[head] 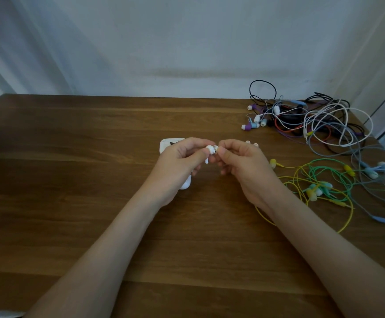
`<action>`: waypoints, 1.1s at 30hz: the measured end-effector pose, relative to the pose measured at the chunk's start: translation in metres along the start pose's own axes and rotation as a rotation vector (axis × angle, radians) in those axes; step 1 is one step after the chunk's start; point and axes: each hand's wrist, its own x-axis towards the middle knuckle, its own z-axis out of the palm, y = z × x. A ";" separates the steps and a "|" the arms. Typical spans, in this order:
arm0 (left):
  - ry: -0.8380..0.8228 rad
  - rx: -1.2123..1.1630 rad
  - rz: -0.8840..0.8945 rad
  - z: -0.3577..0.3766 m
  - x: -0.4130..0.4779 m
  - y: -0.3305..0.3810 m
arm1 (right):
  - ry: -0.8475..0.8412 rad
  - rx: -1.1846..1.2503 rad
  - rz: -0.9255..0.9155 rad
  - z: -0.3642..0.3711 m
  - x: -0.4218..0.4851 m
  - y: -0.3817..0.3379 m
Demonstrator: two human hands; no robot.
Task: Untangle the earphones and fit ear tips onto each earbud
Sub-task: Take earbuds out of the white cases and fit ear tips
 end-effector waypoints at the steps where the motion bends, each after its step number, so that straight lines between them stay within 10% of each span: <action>1: 0.002 0.007 -0.002 0.000 0.000 0.000 | -0.003 -0.006 0.009 0.000 0.000 0.000; 33: 0.030 -0.005 -0.001 0.003 0.000 -0.002 | 0.040 -0.020 -0.019 0.001 0.000 0.003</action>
